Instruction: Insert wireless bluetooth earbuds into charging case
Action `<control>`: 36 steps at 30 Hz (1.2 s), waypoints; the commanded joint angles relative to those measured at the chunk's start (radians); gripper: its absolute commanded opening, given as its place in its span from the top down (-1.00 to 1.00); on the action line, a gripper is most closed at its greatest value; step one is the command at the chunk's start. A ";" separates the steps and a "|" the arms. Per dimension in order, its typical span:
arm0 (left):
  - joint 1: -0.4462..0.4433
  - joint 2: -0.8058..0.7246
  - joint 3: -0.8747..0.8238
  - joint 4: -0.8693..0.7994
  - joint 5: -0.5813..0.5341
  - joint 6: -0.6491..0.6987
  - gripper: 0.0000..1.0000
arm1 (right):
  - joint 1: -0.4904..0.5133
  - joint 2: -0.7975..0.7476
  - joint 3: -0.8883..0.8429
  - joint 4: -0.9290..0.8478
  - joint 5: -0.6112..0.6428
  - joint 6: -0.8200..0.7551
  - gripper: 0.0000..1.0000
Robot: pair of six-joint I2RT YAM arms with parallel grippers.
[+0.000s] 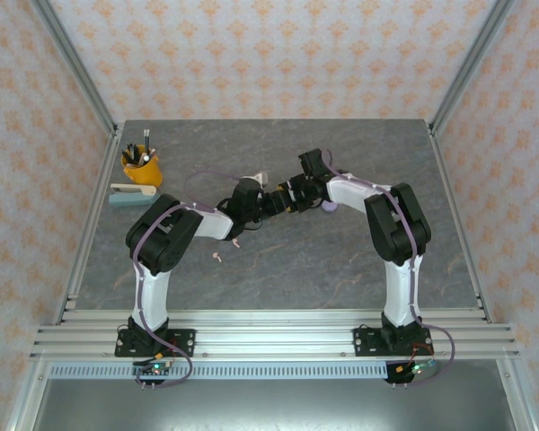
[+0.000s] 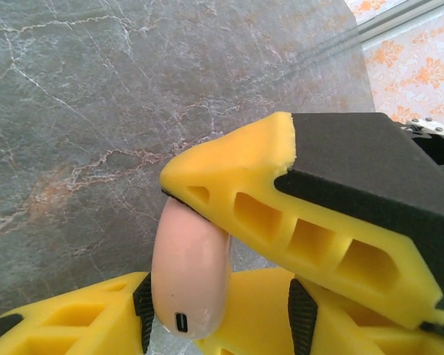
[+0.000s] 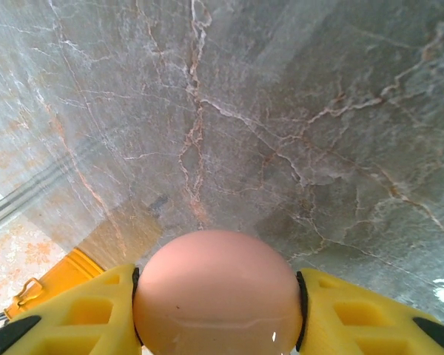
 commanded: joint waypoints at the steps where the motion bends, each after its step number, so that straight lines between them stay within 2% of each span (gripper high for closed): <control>1: -0.004 0.021 0.037 -0.005 -0.016 0.011 0.00 | -0.001 -0.034 -0.017 0.001 -0.010 0.004 0.12; 14: -0.003 0.027 0.047 -0.011 -0.026 0.016 0.29 | -0.001 -0.036 -0.019 0.001 -0.012 0.004 0.12; 24: -0.003 0.016 0.046 -0.026 -0.023 0.028 0.61 | -0.001 -0.048 -0.018 -0.003 -0.011 0.002 0.12; 30: -0.003 0.006 0.041 -0.041 -0.026 0.037 0.69 | -0.001 -0.050 -0.013 -0.005 -0.011 0.004 0.11; 36: -0.002 -0.002 0.038 -0.057 -0.025 0.043 0.71 | -0.008 -0.060 -0.023 -0.008 -0.008 -0.002 -0.01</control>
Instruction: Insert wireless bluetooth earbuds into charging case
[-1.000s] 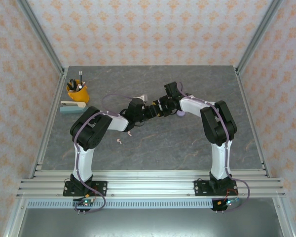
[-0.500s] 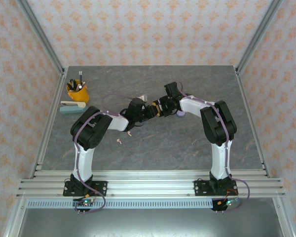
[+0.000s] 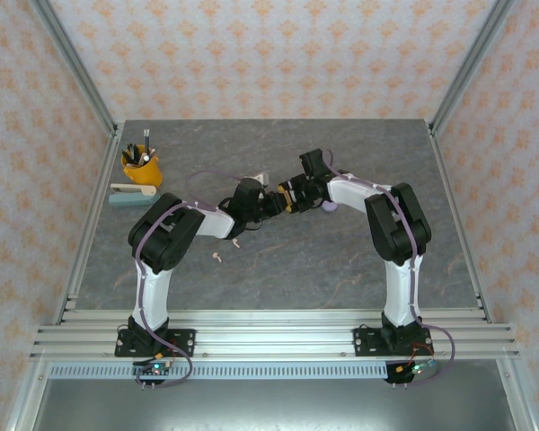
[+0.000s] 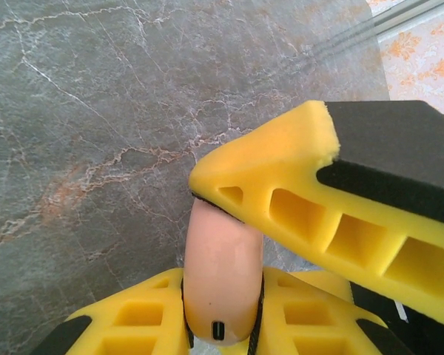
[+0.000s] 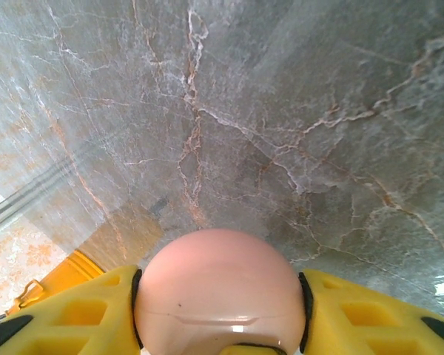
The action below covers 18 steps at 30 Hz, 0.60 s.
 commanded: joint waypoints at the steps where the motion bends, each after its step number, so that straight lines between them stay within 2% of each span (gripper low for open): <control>1: -0.002 -0.022 0.020 -0.030 -0.021 0.026 0.72 | -0.006 -0.065 -0.023 -0.015 -0.005 -0.003 -0.09; 4: -0.003 -0.022 0.018 -0.035 -0.016 0.025 0.72 | -0.021 -0.085 -0.040 -0.032 -0.001 -0.017 -0.37; 7: -0.003 -0.022 0.015 -0.041 -0.005 0.027 0.72 | -0.037 -0.119 -0.066 -0.047 0.004 -0.036 -0.53; 14: -0.002 -0.042 0.005 -0.081 0.031 0.056 0.72 | -0.072 -0.219 -0.132 -0.098 0.028 -0.110 -0.59; 18: 0.003 -0.091 0.010 -0.149 0.105 0.106 0.73 | -0.090 -0.259 -0.142 -0.147 0.048 -0.221 -0.58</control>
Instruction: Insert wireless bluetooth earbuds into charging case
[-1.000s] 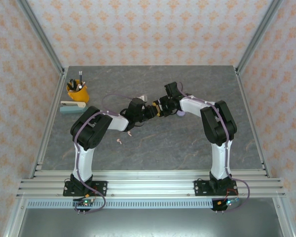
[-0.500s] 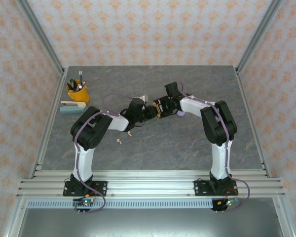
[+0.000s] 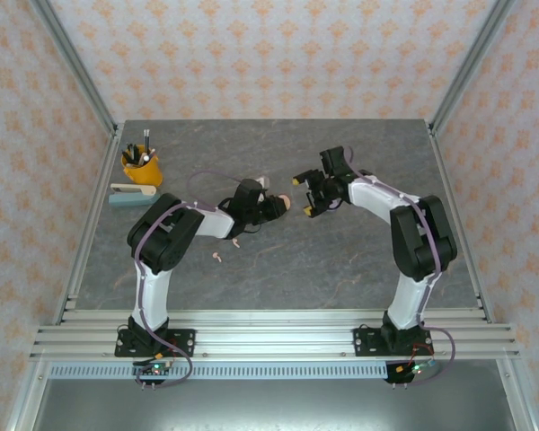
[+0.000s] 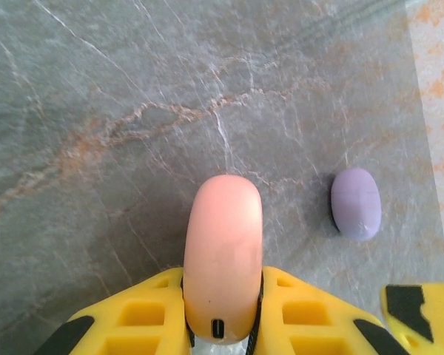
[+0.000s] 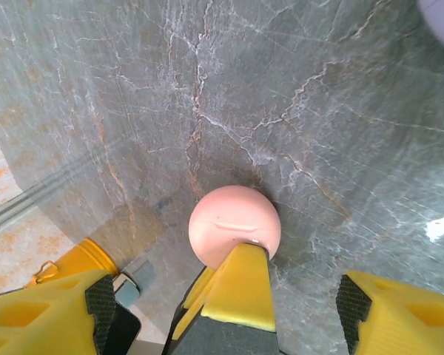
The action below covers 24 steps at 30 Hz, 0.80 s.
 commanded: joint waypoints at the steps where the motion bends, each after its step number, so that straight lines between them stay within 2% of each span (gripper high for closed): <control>1: 0.008 -0.089 0.014 -0.079 0.092 0.078 0.73 | -0.015 -0.055 -0.022 -0.061 0.038 -0.136 -0.57; 6: 0.050 -0.181 0.037 -0.199 0.281 0.147 0.73 | -0.033 -0.147 -0.087 0.002 0.065 -0.408 -0.55; 11: 0.098 -0.259 0.082 -0.357 0.421 0.221 0.73 | -0.034 -0.235 -0.167 0.105 0.010 -0.627 -0.54; 19: 0.107 -0.295 0.161 -0.487 0.473 0.278 0.73 | -0.032 -0.280 -0.232 0.261 -0.163 -0.708 -0.51; 24: 0.108 -0.293 0.180 -0.519 0.472 0.293 0.73 | -0.033 -0.292 -0.244 0.287 -0.207 -0.709 -0.49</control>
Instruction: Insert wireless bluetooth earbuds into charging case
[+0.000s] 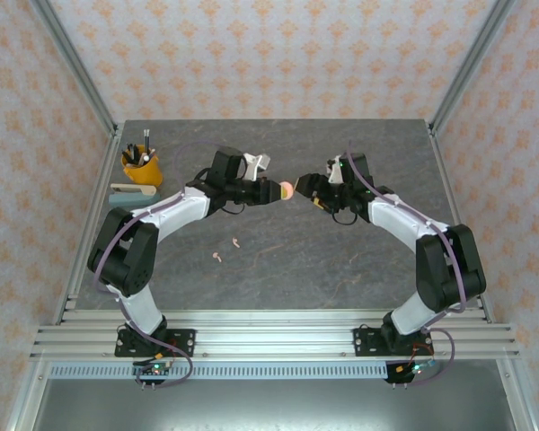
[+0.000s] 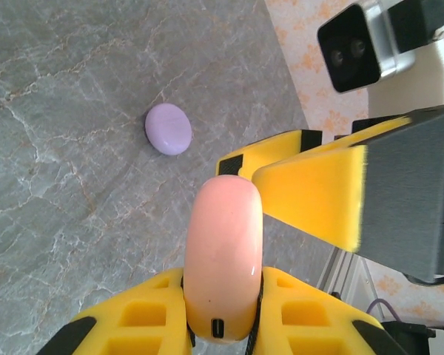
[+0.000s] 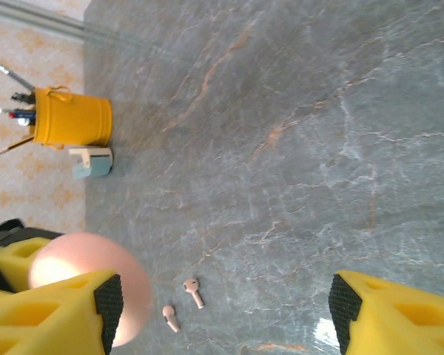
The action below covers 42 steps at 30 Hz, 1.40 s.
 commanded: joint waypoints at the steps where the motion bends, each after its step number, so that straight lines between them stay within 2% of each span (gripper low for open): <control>1: 0.000 -0.014 0.036 -0.056 0.030 0.037 0.73 | -0.001 -0.041 -0.014 0.069 -0.061 -0.039 -0.49; 13: 0.000 0.010 0.075 -0.079 0.019 0.040 0.77 | 0.031 -0.008 -0.013 0.072 -0.124 -0.050 -0.44; 19: 0.000 -0.001 0.080 -0.083 0.027 0.040 0.77 | 0.031 0.035 -0.009 0.062 -0.062 -0.049 -0.38; 22: 0.000 -0.019 0.071 -0.079 0.029 0.037 0.76 | -0.001 0.066 -0.031 0.088 -0.017 -0.019 -0.34; 29: 0.000 -0.045 0.060 -0.079 0.030 0.037 0.77 | -0.041 0.096 -0.049 0.078 0.008 0.002 -0.26; 34: 0.000 -0.043 0.051 -0.069 0.035 0.034 0.77 | -0.044 -0.009 -0.081 0.083 -0.023 -0.001 -0.25; 42: 0.001 -0.038 0.060 -0.034 0.060 0.008 0.77 | -0.045 -0.074 -0.085 0.169 -0.220 0.012 -0.09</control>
